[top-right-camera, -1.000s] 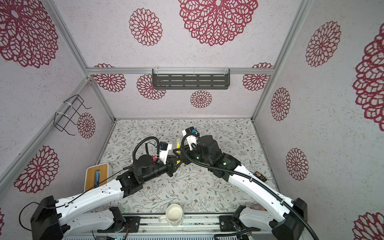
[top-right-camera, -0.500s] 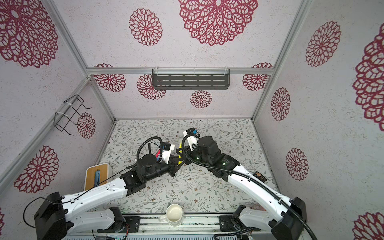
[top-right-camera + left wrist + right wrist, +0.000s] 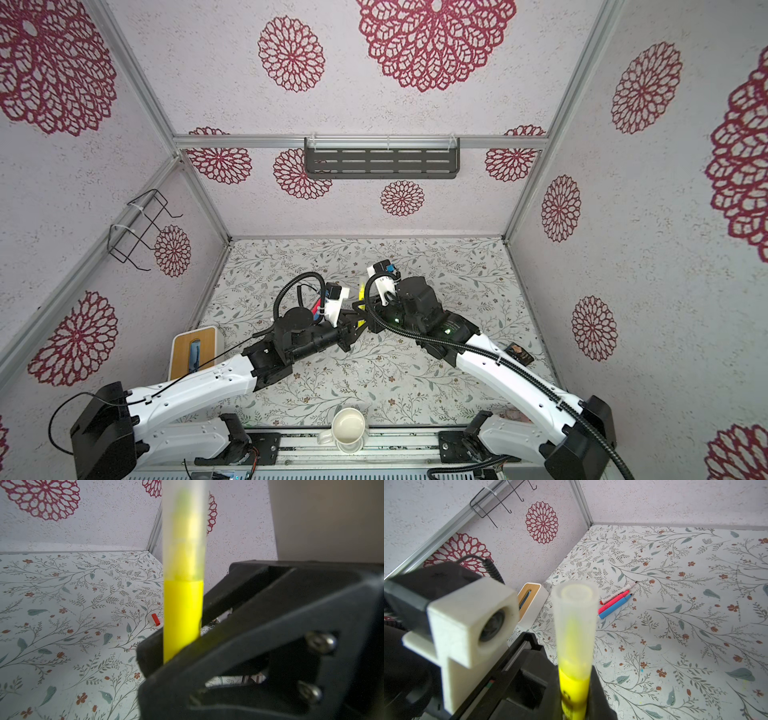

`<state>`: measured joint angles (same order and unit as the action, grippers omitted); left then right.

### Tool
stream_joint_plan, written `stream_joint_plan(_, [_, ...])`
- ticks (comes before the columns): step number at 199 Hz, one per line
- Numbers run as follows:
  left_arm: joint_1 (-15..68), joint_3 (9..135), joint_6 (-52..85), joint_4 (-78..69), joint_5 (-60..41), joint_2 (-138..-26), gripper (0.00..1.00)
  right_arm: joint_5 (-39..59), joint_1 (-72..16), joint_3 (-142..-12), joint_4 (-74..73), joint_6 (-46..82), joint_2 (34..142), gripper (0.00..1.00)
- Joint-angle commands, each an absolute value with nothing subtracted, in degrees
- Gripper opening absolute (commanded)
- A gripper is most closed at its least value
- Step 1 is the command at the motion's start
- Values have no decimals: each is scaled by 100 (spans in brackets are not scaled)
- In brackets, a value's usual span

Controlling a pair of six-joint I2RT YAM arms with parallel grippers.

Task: Insert the pens into the pen caps
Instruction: 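Pull the capped highlighter up with the right gripper while the left opens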

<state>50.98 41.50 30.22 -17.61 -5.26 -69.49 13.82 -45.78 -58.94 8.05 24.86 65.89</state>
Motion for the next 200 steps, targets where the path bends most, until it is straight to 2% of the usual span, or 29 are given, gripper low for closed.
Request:
stream_joint_plan(1, [5063,4308,2952,-1934,-505,-6994,0,1455,-4555,-5973,690,2554,6543,3])
stream_joint_plan(12, [5063,4307,2970,-1906,-395,-7020,6,1410,-4553,-5943,682,2551,6523,3])
stream_joint_plan(34, [5058,4287,3014,-1746,-176,-7010,37,1278,-4505,-5930,724,2568,6483,3])
stream_joint_plan(52, [5057,4189,3028,-1727,1,-6955,49,1198,-4395,-6006,882,2557,6451,2])
stream_joint_plan(86, [5024,4103,2936,-1374,252,-6774,54,1122,-4061,-6276,1337,2475,6440,2])
stream_joint_plan(123, [4986,3864,2878,-1184,555,-6380,55,899,-3595,-6593,1993,2258,6486,2])
stream_joint_plan(200, [4896,3614,2957,-749,1028,-5891,54,299,-1950,-7248,3536,1958,7188,3])
